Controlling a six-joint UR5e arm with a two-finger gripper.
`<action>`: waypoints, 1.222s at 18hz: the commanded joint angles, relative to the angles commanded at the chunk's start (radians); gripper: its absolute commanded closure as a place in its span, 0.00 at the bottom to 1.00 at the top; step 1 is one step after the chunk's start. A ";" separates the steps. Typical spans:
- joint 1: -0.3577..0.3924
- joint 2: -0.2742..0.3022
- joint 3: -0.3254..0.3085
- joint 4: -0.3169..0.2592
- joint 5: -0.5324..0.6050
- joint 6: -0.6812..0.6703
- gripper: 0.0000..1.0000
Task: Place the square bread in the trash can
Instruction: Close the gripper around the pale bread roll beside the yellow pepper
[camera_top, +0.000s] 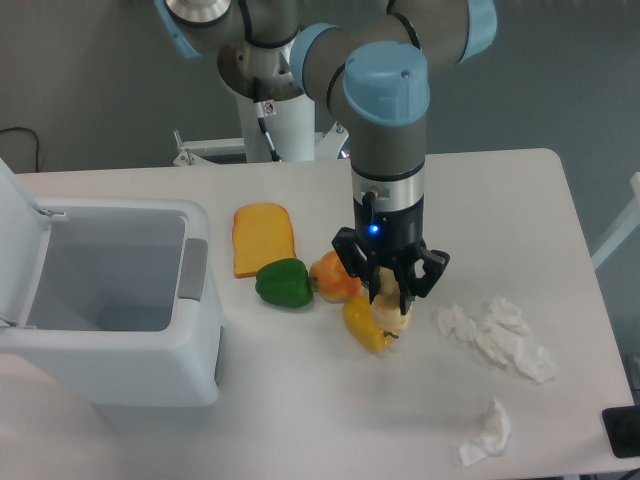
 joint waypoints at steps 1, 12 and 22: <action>0.000 0.002 0.003 0.000 0.000 0.000 0.55; 0.002 0.003 0.003 0.000 -0.018 -0.002 0.55; 0.005 0.040 0.011 0.000 -0.113 -0.116 0.55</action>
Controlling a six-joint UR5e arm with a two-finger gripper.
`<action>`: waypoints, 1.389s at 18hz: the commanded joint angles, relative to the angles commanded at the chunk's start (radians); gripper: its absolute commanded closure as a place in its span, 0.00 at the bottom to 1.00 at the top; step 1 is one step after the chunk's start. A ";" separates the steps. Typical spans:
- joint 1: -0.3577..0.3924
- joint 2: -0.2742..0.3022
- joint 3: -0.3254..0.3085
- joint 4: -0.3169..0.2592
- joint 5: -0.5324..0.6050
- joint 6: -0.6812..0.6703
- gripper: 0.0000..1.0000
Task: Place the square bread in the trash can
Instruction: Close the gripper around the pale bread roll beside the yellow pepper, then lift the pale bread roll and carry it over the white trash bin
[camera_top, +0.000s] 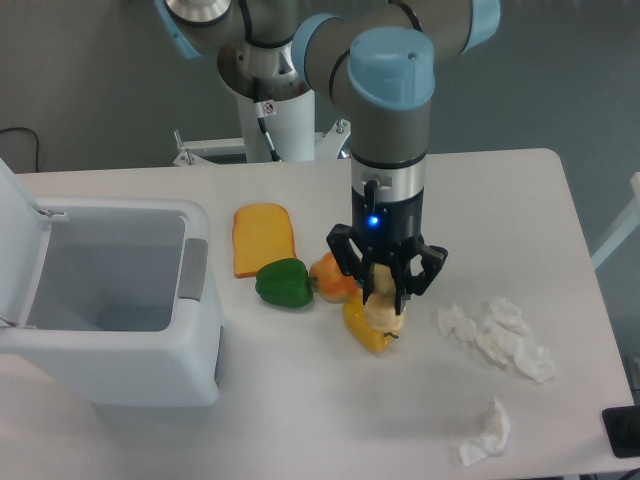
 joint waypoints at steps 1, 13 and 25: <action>0.000 0.011 0.000 -0.002 -0.012 -0.017 0.55; -0.009 0.077 0.009 0.000 -0.189 -0.288 0.55; -0.075 0.124 0.023 0.003 -0.347 -0.600 0.55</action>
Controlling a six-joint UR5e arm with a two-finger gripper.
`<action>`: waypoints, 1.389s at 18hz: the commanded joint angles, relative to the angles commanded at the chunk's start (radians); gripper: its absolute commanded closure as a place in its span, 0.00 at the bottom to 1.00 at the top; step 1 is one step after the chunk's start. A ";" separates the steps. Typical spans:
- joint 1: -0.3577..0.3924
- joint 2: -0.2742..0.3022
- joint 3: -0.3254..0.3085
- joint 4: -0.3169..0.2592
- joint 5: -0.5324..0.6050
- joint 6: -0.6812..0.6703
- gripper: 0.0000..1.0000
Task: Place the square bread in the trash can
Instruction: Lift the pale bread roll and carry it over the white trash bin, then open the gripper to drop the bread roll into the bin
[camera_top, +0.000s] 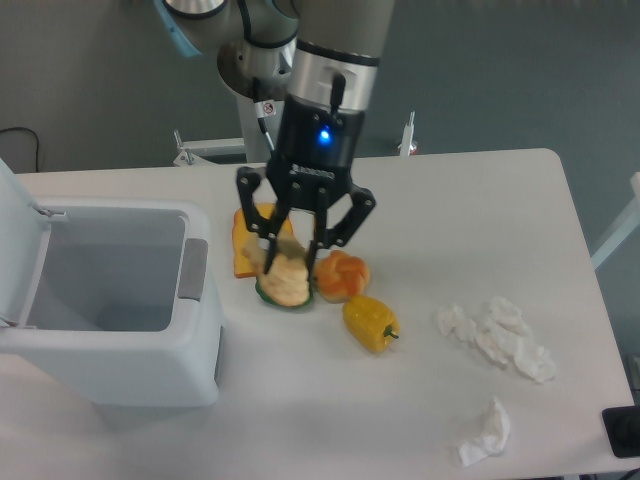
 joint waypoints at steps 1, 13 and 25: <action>-0.015 0.000 0.000 0.000 -0.002 -0.015 0.55; -0.112 -0.011 -0.009 -0.003 -0.090 -0.083 0.54; -0.149 -0.014 -0.046 -0.005 -0.087 -0.086 0.45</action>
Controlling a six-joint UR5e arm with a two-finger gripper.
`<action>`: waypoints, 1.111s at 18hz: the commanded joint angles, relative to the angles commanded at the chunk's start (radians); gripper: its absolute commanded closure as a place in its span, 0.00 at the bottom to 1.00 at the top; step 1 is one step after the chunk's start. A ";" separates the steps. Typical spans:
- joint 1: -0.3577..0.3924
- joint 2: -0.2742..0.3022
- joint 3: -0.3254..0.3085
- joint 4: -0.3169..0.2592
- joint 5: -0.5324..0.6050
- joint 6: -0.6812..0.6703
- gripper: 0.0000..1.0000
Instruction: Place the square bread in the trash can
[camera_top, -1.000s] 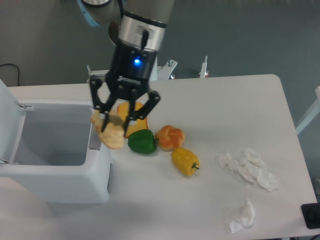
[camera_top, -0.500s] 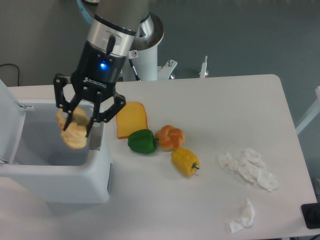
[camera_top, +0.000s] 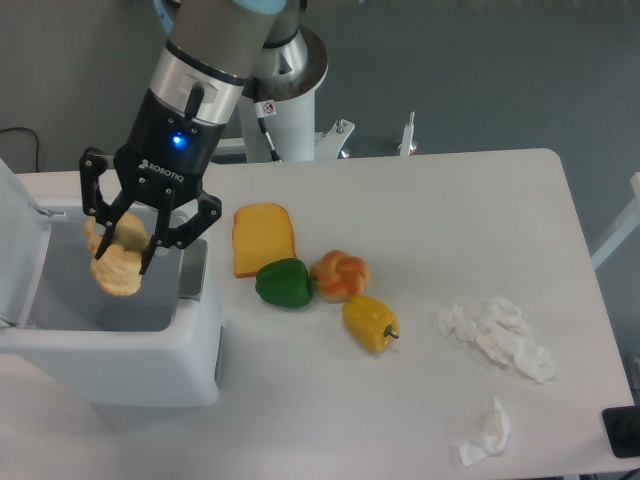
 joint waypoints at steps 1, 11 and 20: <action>-0.003 -0.002 0.000 0.002 0.002 0.006 0.36; -0.005 -0.003 0.000 0.003 0.003 0.012 0.18; 0.015 -0.023 0.020 0.012 0.032 0.089 0.00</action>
